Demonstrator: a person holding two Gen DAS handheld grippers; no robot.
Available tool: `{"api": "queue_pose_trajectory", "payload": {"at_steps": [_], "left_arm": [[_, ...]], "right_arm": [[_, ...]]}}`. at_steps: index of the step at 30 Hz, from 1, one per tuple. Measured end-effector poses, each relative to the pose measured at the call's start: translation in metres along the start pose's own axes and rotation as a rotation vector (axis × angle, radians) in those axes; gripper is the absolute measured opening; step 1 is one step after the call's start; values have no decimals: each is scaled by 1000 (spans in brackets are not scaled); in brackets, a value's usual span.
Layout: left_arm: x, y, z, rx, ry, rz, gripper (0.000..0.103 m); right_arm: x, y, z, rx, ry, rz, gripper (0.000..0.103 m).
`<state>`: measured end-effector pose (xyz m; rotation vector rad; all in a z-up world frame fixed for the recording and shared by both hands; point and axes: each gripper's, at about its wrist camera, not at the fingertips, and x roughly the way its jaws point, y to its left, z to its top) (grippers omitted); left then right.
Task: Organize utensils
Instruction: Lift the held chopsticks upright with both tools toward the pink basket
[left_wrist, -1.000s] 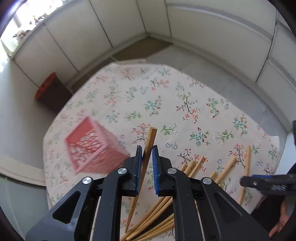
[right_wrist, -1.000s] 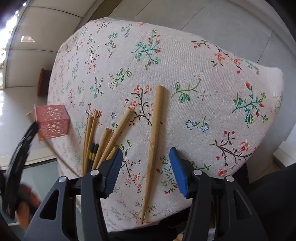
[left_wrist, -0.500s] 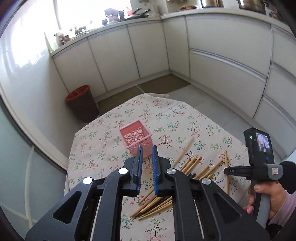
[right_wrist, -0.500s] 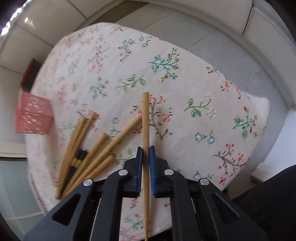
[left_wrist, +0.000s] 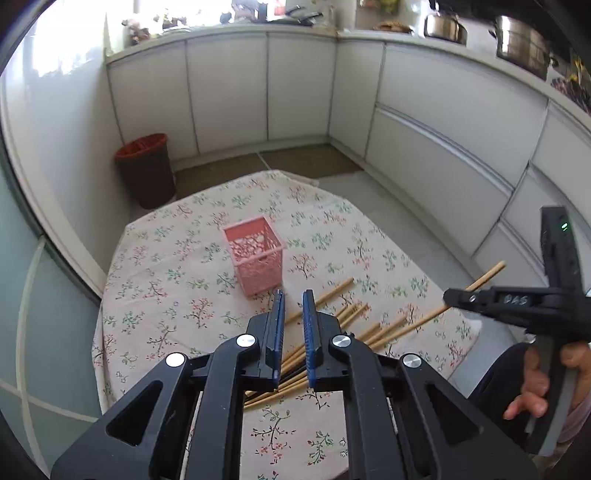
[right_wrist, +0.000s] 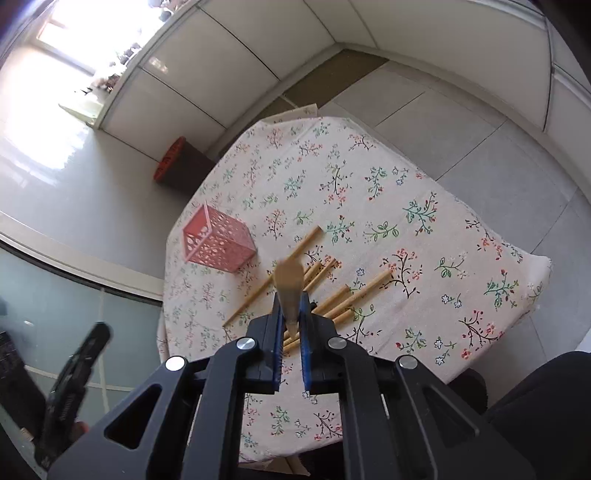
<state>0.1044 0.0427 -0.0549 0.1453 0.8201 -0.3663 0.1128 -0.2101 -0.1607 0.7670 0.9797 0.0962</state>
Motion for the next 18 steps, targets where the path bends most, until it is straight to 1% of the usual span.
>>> {"api": "queue_pose_trajectory", "payload": {"at_steps": [2, 3, 5, 6, 7, 8, 9, 10, 13, 15, 18], "left_arm": [[27, -10, 3, 57, 99, -48, 11], [41, -14, 4, 82, 137, -49, 12], [80, -29, 4, 182, 251, -50, 23], [98, -35, 4, 220, 289, -45, 27], [113, -39, 4, 255, 317, -51, 33], [129, -44, 5, 295, 351, -73, 38], [141, -48, 6, 325, 374, -88, 48], [155, -53, 8, 363, 394, -82, 51], [191, -62, 16, 439, 425, -34, 50], [211, -65, 21, 455, 459, -38, 50], [240, -72, 20, 512, 539, -66, 50]], "right_arm": [[0, -4, 0, 13, 5, 14, 8], [0, -6, -1, 14, 4, 18, 8], [2, -11, 1, -1, -9, 7, 8], [0, -14, 1, -13, -12, 1, 8], [1, -17, 2, -29, -14, -2, 8], [1, -19, 2, -41, -17, -5, 8], [1, -22, 3, -55, -22, -7, 8], [1, -25, 4, -70, -29, -12, 8], [1, -34, 9, -92, -36, 4, 8], [0, -38, 13, -96, -40, 17, 8], [-1, -42, 19, -117, -45, 33, 8]]}}
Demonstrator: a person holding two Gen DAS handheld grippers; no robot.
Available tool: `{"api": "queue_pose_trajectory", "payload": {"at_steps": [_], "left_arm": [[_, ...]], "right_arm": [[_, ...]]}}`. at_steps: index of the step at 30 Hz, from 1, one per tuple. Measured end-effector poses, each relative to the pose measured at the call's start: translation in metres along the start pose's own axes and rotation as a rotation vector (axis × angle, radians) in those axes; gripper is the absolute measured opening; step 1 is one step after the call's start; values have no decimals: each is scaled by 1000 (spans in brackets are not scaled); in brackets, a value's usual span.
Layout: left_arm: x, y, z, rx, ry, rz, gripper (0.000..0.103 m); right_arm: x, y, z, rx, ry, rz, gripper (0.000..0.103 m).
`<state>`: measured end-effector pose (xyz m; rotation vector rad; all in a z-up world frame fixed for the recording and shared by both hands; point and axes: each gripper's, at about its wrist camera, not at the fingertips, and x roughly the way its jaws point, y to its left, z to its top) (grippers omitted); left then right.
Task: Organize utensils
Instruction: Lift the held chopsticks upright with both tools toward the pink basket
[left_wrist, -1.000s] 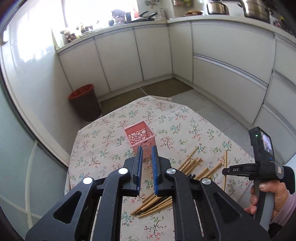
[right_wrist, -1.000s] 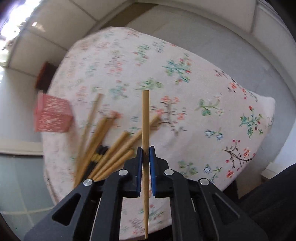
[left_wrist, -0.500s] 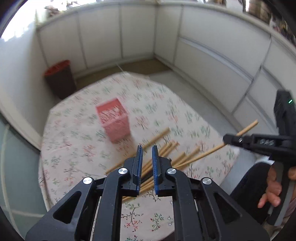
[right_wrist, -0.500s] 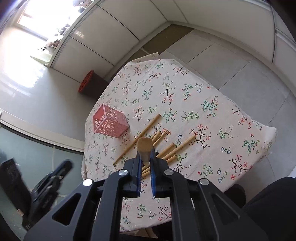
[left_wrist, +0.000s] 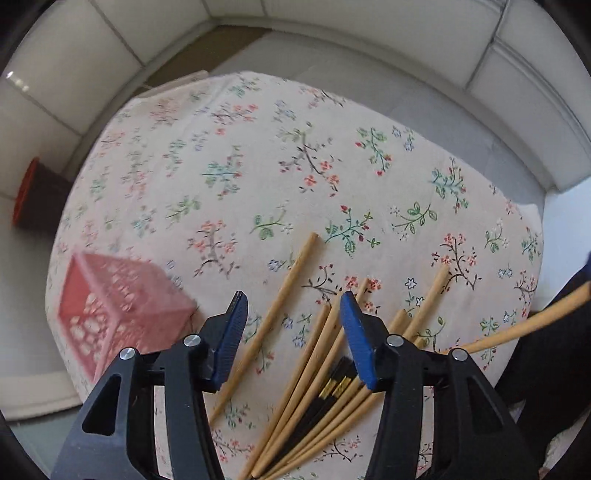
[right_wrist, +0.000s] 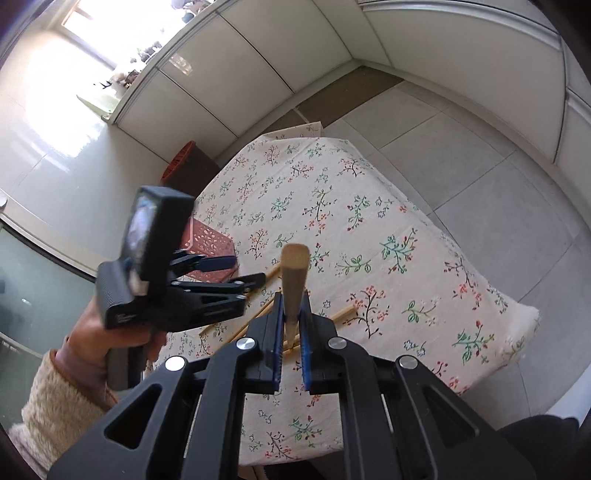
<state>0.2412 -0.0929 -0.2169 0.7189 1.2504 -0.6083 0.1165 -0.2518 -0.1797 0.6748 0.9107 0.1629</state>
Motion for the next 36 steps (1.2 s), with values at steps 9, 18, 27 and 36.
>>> {"api": "queue_pose_trajectory", "payload": {"at_steps": [9, 18, 27, 36], "left_arm": [[52, 15, 19, -70, 126, -91, 31], [9, 31, -27, -211, -113, -25, 10], [-128, 29, -113, -376, -462, 85, 10], [-235, 42, -154, -538, -736, 81, 7]], "right_arm": [[-10, -1, 17, -11, -12, 65, 8], [-31, 12, 19, -18, -51, 62, 8], [-66, 67, 24, -142, -120, 83, 8], [-93, 123, 36, -247, -165, 91, 8]]}}
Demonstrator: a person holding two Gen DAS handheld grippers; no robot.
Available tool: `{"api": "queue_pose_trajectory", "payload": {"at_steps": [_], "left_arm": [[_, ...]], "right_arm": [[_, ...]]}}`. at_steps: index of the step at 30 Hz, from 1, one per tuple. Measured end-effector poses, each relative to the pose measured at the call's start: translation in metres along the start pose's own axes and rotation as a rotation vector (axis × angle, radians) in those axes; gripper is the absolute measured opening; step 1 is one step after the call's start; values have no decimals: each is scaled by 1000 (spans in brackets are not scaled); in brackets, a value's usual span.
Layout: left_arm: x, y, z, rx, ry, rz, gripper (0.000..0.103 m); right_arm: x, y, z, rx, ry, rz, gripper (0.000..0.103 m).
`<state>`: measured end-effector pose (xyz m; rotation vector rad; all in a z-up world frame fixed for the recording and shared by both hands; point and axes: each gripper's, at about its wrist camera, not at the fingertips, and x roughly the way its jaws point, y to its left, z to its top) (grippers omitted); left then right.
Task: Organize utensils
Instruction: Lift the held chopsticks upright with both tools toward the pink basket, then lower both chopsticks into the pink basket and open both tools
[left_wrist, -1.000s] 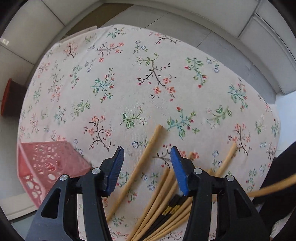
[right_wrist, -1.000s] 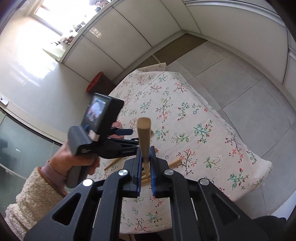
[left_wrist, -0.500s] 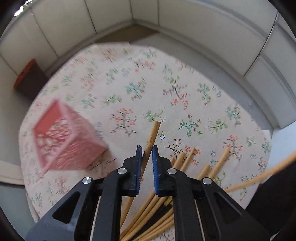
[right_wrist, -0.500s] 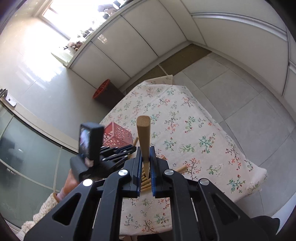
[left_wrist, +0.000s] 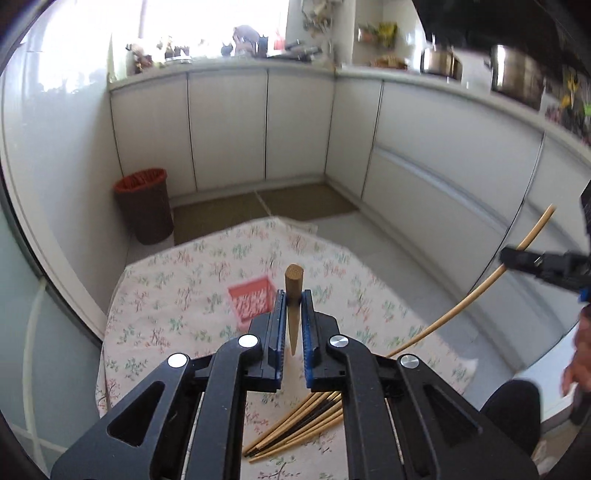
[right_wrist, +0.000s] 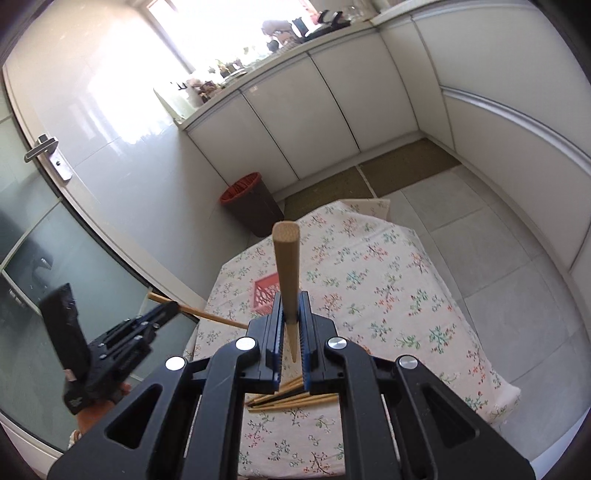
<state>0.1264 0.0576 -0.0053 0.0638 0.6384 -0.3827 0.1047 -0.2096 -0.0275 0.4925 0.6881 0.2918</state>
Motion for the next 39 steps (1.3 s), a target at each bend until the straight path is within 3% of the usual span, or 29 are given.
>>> {"api": "queue_pose_trajectory", "payload": {"at_steps": [4, 8, 20, 25, 30, 33, 34, 35, 36, 39], "left_arm": [[-26, 4, 29, -30, -73, -33, 7], [-34, 9, 55, -26, -125, 11, 7], [10, 39, 82, -106, -154, 35, 7], [46, 51, 83, -116, -121, 36, 7], [80, 64, 62, -145, -49, 46, 6], [94, 73, 51, -166, 8, 30, 7], [96, 76, 50, -174, 19, 33, 8], [96, 79, 49, -183, 22, 37, 9], [92, 81, 48, -192, 13, 39, 11], [77, 82, 56, -197, -28, 44, 17]], "right_arm": [[-3, 14, 21, -2, -16, 29, 8], [6, 30, 46, -20, -41, 41, 8], [113, 72, 82, -145, -29, 11, 8], [157, 82, 80, -218, -3, -21, 8], [200, 81, 68, -270, 46, -30, 8], [216, 84, 58, -283, 80, -13, 12], [220, 84, 57, -283, 94, -11, 16], [221, 84, 56, -278, 104, -7, 30], [219, 85, 55, -273, 98, -1, 33], [210, 86, 56, -279, 74, -11, 34]]}}
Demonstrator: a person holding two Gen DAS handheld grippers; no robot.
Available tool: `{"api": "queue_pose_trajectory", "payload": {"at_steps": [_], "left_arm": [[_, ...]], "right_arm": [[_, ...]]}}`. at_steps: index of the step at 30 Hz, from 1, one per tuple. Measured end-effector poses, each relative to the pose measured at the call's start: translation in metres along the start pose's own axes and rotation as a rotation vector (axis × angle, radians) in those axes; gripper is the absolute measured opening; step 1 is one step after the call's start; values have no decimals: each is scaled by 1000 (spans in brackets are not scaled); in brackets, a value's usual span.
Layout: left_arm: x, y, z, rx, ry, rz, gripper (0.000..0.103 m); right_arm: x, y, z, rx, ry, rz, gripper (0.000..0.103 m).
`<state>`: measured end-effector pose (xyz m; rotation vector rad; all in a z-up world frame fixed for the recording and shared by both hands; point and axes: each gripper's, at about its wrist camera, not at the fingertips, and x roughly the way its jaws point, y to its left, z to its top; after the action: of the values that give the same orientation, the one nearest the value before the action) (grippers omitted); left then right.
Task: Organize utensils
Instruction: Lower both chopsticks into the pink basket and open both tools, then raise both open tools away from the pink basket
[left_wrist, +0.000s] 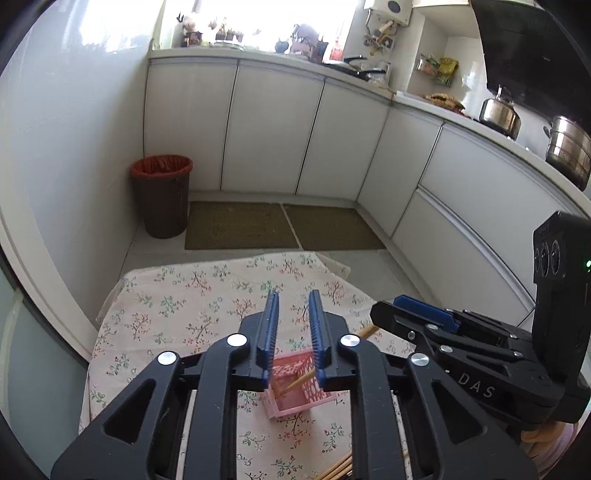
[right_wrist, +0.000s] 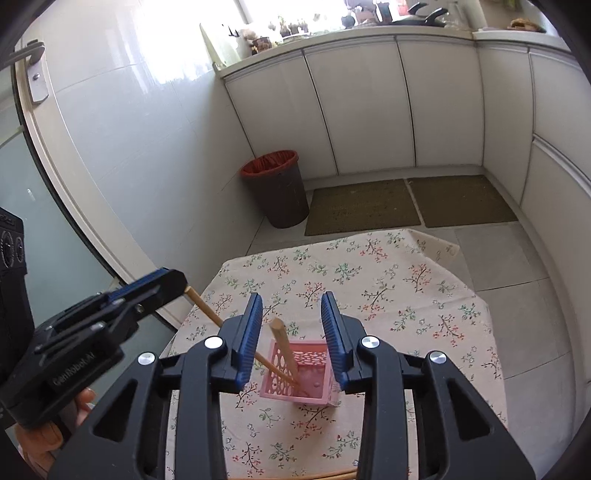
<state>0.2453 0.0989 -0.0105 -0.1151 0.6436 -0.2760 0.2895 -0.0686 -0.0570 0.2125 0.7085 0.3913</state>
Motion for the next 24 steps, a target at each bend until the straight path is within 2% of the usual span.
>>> {"api": "queue_pose_trajectory", "payload": {"at_steps": [3, 5, 9, 10, 12, 13, 16, 18, 20, 22, 24], "left_arm": [[-12, -7, 7, 13, -23, 2, 24], [-19, -13, 9, 27, -40, 18, 26], [-30, -22, 7, 42, -45, 16, 37], [-32, -25, 6, 48, -44, 19, 37], [-37, -29, 3, 54, -44, 30, 40], [-39, -30, 2, 53, -44, 33, 47], [-47, -33, -5, 48, -59, 58, 63], [-52, -35, -9, 52, -60, 70, 65], [-55, -37, -13, 54, -52, 74, 66], [-60, -38, -18, 56, -52, 81, 75], [-65, -41, -24, 65, -58, 95, 79]], "right_arm": [[-12, 0, 2, 1, -18, -14, 34], [-20, 0, 2, -3, -29, -23, 34], [-40, -1, 1, 2, -44, -33, 34], [-45, -1, 0, 2, -50, -36, 34], [-53, 3, -2, 2, -60, -43, 39], [-57, 2, -3, 3, -66, -46, 45], [-70, 3, -9, 5, -78, -54, 47], [-79, 3, -14, 4, -84, -64, 48], [-88, 1, -19, 13, -97, -74, 66], [-99, -3, -24, 34, -121, -92, 71], [-107, -6, -30, 38, -133, -111, 73]]}}
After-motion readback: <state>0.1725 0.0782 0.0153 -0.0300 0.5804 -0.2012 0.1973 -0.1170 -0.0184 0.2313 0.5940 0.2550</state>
